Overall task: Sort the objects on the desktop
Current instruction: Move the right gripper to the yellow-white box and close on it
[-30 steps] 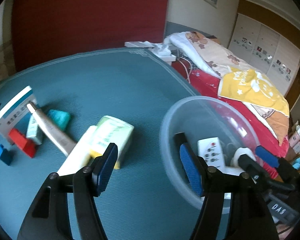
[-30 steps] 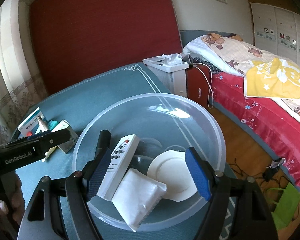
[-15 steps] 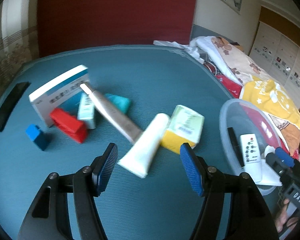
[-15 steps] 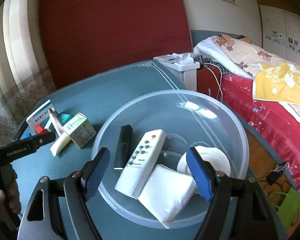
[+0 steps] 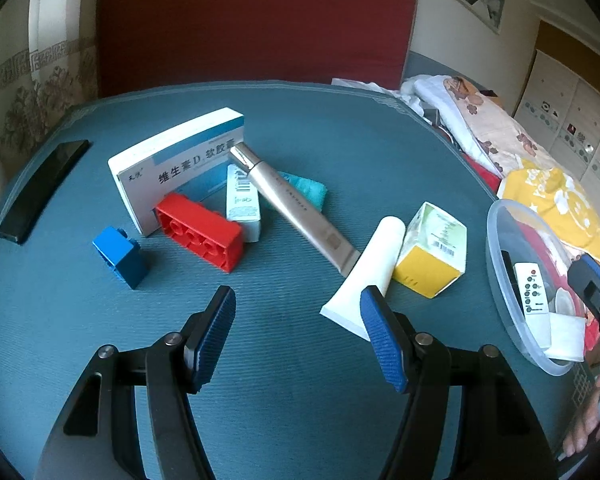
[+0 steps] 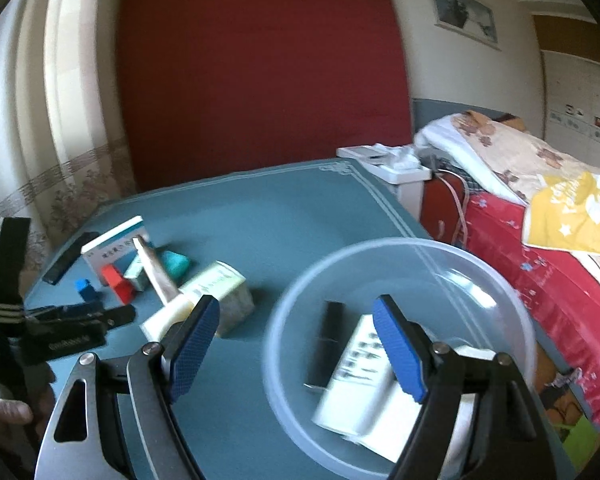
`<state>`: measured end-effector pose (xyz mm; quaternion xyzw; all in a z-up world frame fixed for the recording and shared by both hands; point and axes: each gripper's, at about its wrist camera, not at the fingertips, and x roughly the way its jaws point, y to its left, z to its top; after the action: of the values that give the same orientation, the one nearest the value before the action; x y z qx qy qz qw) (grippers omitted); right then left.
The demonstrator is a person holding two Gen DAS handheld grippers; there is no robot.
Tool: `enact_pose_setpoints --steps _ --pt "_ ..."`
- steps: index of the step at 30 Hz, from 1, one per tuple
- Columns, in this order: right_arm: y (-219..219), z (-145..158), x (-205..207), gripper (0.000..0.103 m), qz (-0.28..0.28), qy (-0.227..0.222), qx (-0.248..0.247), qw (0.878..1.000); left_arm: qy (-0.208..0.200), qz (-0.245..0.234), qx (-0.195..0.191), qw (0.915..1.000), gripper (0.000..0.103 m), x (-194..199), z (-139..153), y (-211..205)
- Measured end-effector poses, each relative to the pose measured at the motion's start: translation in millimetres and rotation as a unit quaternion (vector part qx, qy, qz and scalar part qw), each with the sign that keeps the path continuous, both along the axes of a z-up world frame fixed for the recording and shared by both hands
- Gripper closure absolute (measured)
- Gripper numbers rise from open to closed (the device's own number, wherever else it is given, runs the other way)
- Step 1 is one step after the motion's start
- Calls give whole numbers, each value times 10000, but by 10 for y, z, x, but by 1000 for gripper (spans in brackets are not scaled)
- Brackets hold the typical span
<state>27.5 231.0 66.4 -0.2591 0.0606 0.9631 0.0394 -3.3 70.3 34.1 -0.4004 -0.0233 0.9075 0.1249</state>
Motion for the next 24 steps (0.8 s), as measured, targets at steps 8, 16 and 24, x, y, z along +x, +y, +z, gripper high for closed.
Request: enact_pose_setpoints --steps 8,16,24 --pt "-352 -128 -461 21 659 -302 71 9973 50 46 -104 9999 35 -35 -57 -38" --pt "-549 -318 -865 21 913 -548 458 9933 -41 27 -135 9999 35 -80 -147 -47" --pt "-645 -431 -1029 21 1103 -659 523 9903 -163 13 -97 9998 35 -100 -228 -71"
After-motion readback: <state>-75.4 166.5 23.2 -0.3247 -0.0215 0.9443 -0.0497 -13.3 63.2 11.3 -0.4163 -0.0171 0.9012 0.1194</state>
